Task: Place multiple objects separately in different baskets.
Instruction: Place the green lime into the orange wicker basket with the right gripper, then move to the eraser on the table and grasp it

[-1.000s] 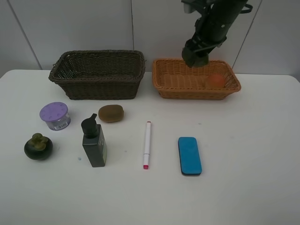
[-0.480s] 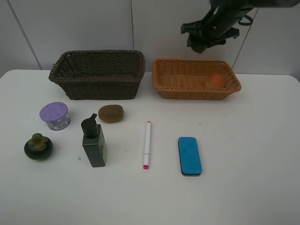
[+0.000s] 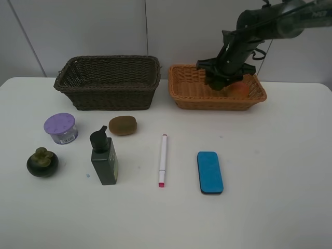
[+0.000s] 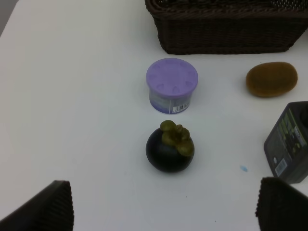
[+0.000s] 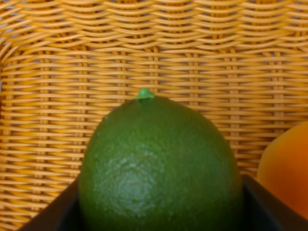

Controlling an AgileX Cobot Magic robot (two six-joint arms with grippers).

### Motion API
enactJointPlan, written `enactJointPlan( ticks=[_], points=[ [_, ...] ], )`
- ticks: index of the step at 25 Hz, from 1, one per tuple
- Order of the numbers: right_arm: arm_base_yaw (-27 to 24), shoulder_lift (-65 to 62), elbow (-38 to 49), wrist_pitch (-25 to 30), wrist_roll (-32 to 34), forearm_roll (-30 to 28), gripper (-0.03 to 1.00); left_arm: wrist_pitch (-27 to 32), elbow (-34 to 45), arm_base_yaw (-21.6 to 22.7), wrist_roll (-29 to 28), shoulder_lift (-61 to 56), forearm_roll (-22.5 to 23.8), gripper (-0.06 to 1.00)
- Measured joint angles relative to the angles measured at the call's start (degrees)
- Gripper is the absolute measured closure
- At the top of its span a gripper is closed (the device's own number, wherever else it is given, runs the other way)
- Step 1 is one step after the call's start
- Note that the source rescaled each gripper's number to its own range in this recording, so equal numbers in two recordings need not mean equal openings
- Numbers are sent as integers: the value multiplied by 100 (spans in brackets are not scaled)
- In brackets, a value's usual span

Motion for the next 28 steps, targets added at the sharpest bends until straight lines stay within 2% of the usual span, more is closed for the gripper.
enactJointPlan(
  ticks=[9,10,12,13,16,28],
  points=[
    [0,0,0,50,-154,0,32,0,0,0,0,0,0,-6],
    [0,0,0,35,-224,0,28,0,0,0,0,0,0,-6],
    [0,0,0,-10,-292,0,9,0,0,0,0,0,0,-6],
    [0,0,0,-16,-303,0,4,0,0,0,0,0,0,-6],
    [0,0,0,-15,-303,0,-1,0,0,0,0,0,0,-6],
    [0,-175,0,149,-303,17,-2,0,0,0,0,0,0,-6]
  ],
)
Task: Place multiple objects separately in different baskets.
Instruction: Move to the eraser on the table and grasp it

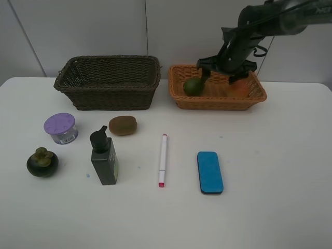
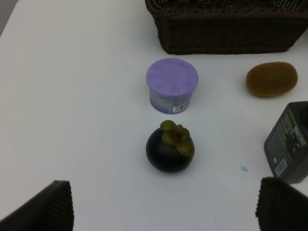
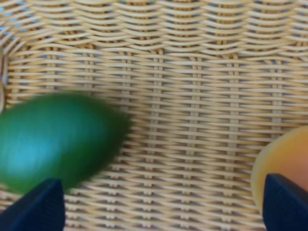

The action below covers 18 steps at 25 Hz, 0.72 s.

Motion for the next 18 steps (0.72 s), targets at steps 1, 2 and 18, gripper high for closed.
enactJointPlan(
  ticks=[1,2,18],
  points=[
    [5,-86,0,121,0,30,-2,0,0,0,0,0,0,-6],
    [5,-185,0,274,0,51,-2,0,0,0,0,0,0,-6],
    [430,-1559,459,2774,359,581,-2,0,0,0,0,0,0,-6]
  ],
)
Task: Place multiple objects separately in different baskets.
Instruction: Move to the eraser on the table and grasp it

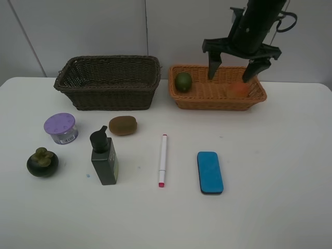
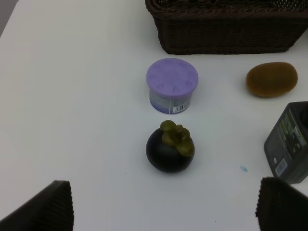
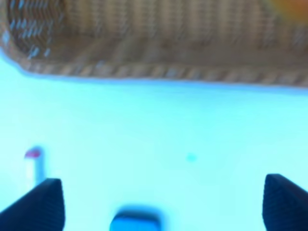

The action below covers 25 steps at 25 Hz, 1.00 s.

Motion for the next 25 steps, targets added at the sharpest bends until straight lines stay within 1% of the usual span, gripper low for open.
enactJointPlan(
  ticks=[4,6,10,16,19,22,25],
  points=[
    [189,-414,772,3,481,78,-2,0,0,0,0,0,0,-6],
    [322,-645,1274,-131,671,110,-2,0,0,0,0,0,0,-6],
    [639,-1007,2216,-728,913,212,-2,0,0,0,0,0,0,-6],
    [1086,-1085,3192,-1519,955,497,-2,0,0,0,0,0,0,-6],
    [1117,-1085,3568,-1958,955,720,-2,0,0,0,0,0,0,-6],
    [1117,-1087,3873,-2304,955,757,-2,0,0,0,0,0,0,-6],
    [1117,-1031,3987,-2410,955,737,-2,0,0,0,0,0,0,-6]
  ],
)
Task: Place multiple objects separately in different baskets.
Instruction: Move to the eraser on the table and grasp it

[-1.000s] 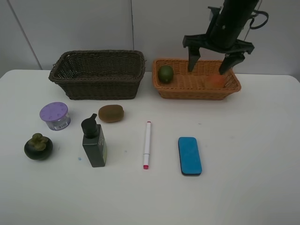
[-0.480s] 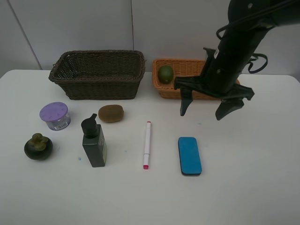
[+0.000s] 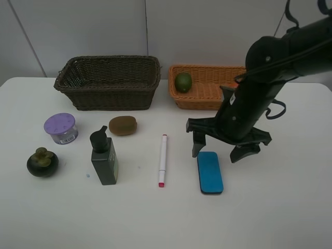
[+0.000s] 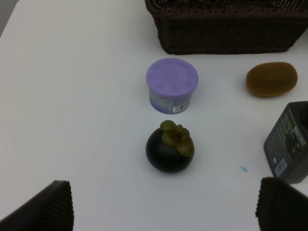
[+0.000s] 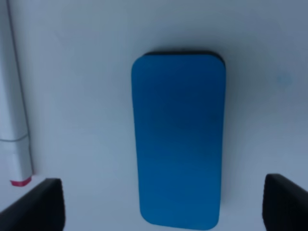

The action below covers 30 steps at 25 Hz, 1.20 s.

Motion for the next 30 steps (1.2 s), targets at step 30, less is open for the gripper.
enactJointPlan(
  ticks=[30],
  points=[
    [265,993,12,-431,0,-115,-2,0,0,0,0,0,0,-6]
  ],
)
